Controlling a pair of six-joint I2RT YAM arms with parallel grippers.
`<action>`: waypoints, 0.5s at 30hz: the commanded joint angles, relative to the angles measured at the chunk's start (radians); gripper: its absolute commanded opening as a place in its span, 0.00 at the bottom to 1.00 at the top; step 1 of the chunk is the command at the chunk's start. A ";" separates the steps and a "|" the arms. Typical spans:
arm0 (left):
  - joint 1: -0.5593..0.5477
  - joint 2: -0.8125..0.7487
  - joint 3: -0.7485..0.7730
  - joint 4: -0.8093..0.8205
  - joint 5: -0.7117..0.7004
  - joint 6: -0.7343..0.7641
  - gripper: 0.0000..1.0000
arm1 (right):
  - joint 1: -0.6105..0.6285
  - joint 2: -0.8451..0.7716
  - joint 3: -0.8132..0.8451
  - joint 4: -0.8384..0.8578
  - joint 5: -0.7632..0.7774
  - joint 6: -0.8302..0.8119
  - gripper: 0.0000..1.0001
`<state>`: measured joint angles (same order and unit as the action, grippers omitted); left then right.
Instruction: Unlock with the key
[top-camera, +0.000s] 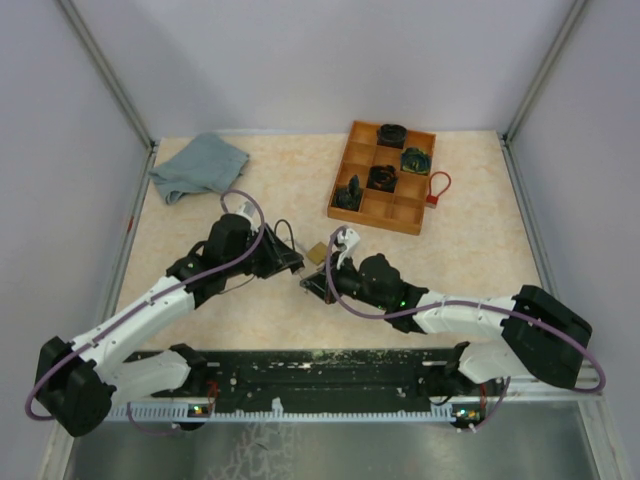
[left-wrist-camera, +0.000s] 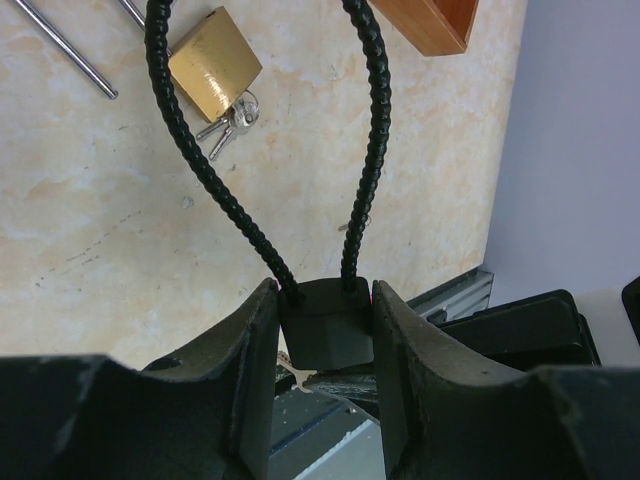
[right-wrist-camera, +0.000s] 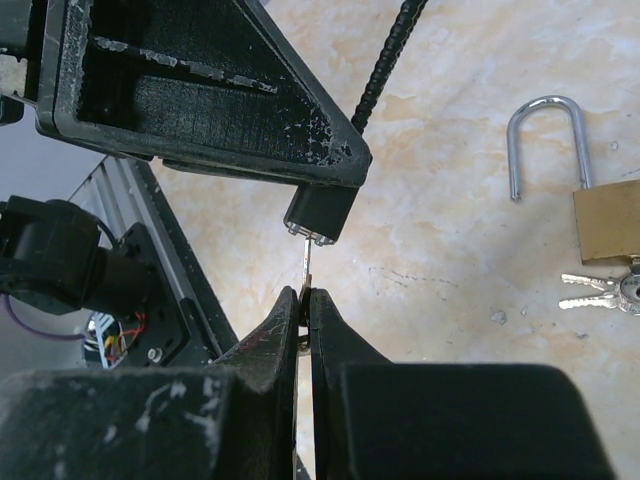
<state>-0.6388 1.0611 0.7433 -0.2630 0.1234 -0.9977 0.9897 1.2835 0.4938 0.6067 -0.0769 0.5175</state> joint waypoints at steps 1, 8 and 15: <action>-0.002 -0.024 -0.003 0.034 0.010 0.002 0.03 | -0.017 -0.034 0.021 0.064 0.022 0.024 0.00; -0.005 -0.029 -0.023 0.059 0.011 0.004 0.00 | -0.021 -0.035 0.010 0.088 0.045 0.075 0.00; -0.009 -0.022 -0.033 0.059 0.002 0.001 0.00 | -0.021 -0.012 0.016 0.105 0.026 0.090 0.00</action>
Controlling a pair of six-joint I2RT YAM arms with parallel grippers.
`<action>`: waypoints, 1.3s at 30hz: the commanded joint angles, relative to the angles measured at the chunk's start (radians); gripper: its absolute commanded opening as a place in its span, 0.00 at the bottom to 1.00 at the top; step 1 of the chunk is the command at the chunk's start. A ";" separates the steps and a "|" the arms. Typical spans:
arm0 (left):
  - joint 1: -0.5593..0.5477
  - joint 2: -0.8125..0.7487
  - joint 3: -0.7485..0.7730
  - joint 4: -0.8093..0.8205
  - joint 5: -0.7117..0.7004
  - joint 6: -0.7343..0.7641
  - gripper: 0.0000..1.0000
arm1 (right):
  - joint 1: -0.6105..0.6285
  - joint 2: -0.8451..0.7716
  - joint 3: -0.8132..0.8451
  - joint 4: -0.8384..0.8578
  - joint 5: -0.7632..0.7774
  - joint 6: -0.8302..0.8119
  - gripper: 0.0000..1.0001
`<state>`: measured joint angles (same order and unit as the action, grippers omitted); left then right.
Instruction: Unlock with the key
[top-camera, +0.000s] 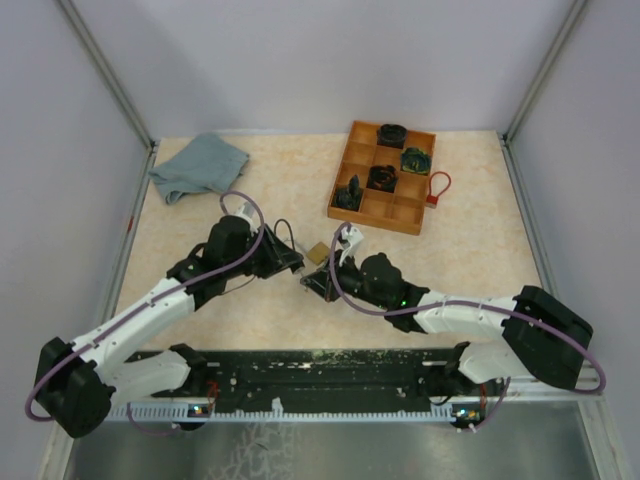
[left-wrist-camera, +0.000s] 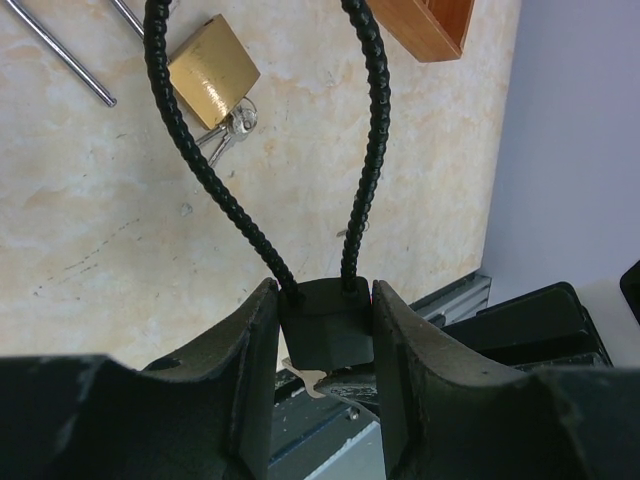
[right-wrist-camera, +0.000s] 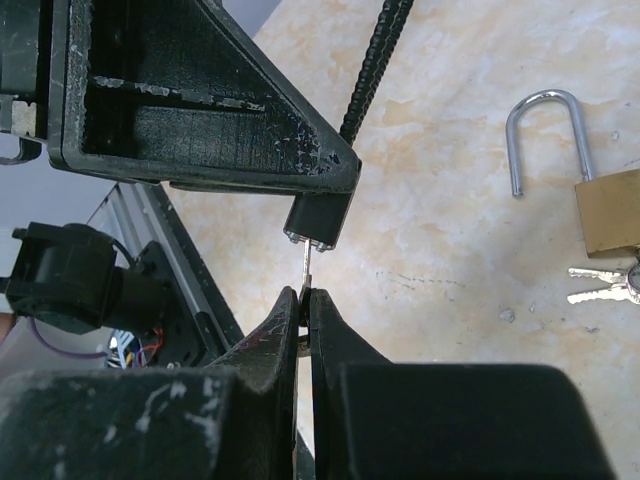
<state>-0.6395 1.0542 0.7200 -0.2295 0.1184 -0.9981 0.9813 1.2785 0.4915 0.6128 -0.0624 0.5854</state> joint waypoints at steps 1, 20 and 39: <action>-0.009 -0.013 -0.010 0.025 0.011 0.002 0.00 | -0.013 -0.003 0.018 0.102 0.010 0.026 0.00; -0.015 -0.047 -0.027 0.046 0.007 0.005 0.00 | -0.029 0.028 0.035 0.087 -0.013 0.065 0.00; -0.038 -0.091 -0.077 0.095 0.035 0.052 0.00 | -0.059 0.000 -0.023 0.216 -0.052 0.089 0.00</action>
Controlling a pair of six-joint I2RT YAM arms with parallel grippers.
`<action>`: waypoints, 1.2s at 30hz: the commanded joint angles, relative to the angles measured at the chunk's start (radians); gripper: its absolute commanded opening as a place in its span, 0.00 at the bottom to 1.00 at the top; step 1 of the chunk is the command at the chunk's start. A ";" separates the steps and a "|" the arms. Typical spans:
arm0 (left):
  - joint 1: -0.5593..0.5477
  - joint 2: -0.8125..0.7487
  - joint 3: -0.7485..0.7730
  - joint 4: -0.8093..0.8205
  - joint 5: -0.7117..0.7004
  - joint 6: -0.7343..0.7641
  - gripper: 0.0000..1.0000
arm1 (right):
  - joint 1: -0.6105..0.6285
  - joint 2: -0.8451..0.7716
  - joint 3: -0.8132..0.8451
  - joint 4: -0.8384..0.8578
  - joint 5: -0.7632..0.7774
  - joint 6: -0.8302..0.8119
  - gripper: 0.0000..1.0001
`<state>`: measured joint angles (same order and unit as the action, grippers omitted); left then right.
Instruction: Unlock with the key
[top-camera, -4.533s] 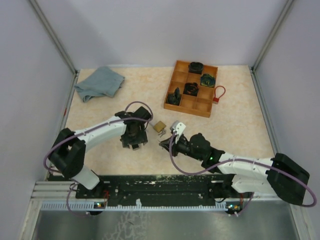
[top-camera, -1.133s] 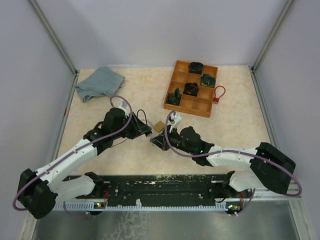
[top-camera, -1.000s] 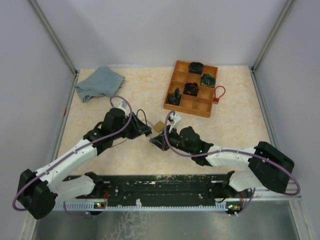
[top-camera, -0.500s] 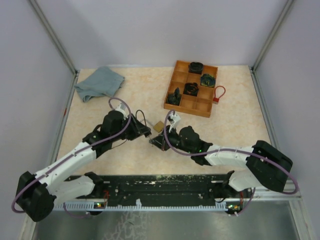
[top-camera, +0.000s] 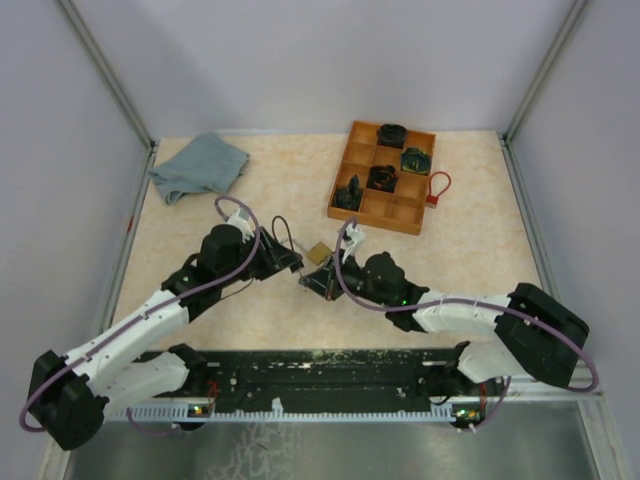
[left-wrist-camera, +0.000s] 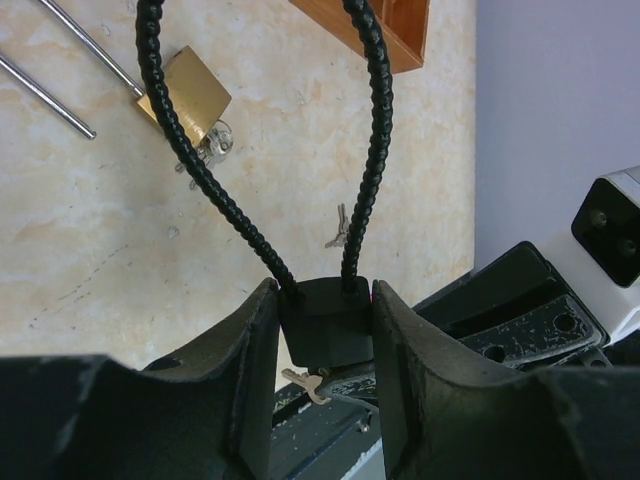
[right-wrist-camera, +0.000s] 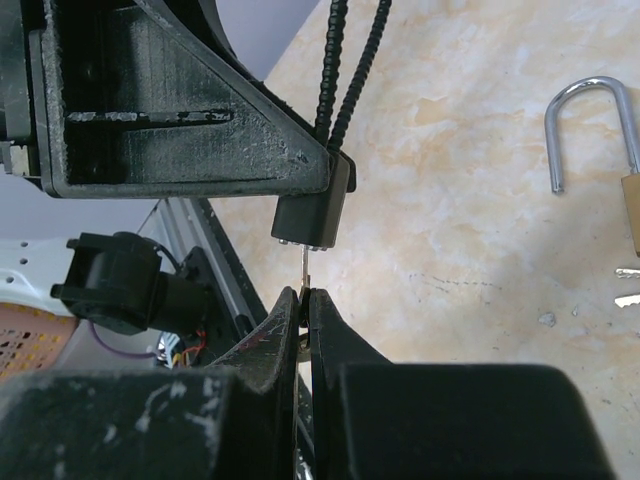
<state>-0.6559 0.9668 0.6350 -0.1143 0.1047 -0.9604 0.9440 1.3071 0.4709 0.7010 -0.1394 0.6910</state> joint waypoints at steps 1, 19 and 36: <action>-0.023 -0.004 0.002 -0.012 0.051 0.014 0.00 | -0.022 -0.031 -0.009 0.149 0.017 -0.016 0.00; -0.048 0.015 0.070 -0.127 -0.019 -0.026 0.00 | -0.072 -0.056 0.063 -0.049 -0.044 -0.159 0.00; -0.047 0.160 0.157 -0.159 0.117 -0.106 0.00 | -0.072 0.009 0.099 -0.023 -0.208 -0.273 0.00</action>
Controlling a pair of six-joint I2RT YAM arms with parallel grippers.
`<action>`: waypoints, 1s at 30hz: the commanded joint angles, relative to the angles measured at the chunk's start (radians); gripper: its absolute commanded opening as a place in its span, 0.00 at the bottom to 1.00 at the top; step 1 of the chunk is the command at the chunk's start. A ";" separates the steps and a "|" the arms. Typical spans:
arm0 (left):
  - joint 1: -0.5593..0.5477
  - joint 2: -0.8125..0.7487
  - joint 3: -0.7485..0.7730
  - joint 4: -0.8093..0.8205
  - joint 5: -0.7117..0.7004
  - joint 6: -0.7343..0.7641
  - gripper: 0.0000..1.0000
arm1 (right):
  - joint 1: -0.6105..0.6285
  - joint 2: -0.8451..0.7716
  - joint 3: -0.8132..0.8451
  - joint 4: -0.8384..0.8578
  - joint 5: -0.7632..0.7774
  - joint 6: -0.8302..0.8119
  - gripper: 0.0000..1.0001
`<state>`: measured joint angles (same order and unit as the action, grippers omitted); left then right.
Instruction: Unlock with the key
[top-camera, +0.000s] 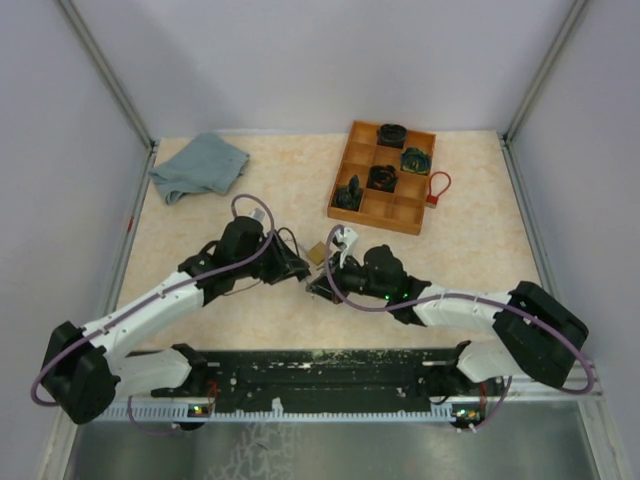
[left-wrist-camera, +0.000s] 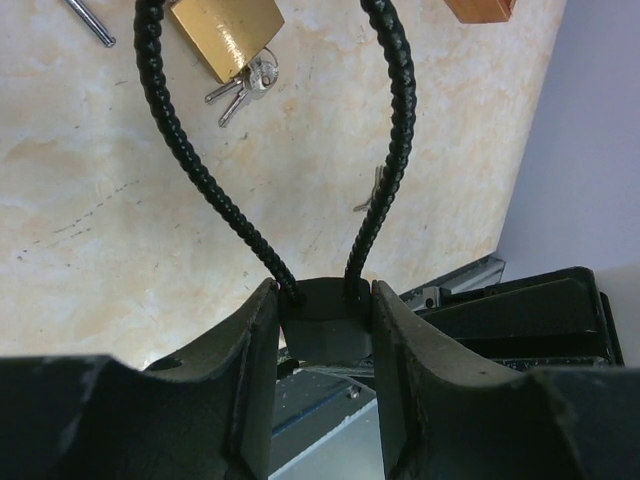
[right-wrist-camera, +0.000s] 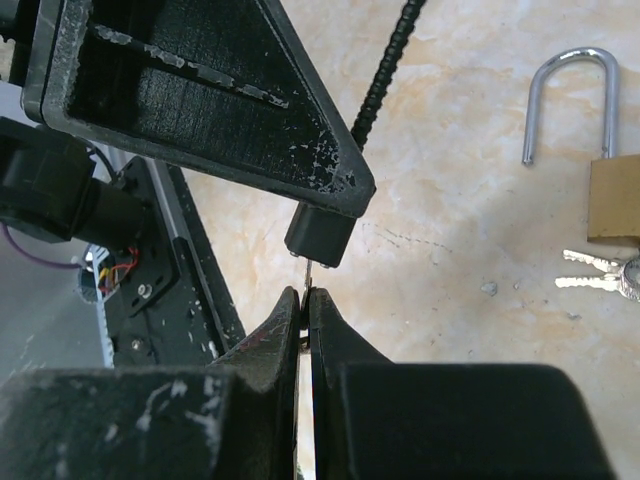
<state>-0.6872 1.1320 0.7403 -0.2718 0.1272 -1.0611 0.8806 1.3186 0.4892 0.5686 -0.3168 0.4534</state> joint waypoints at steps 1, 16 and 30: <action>-0.016 -0.010 0.053 -0.003 0.090 0.000 0.00 | -0.008 -0.002 0.079 0.114 -0.035 -0.031 0.00; -0.015 -0.058 0.027 -0.021 0.092 0.042 0.00 | -0.024 -0.131 -0.011 0.162 0.169 0.148 0.00; -0.015 -0.035 0.124 -0.185 0.030 0.140 0.00 | -0.043 -0.155 0.027 0.085 0.098 0.113 0.00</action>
<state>-0.6930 1.0878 0.8349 -0.3428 0.1505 -0.9726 0.8669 1.1923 0.4603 0.5774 -0.2584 0.5835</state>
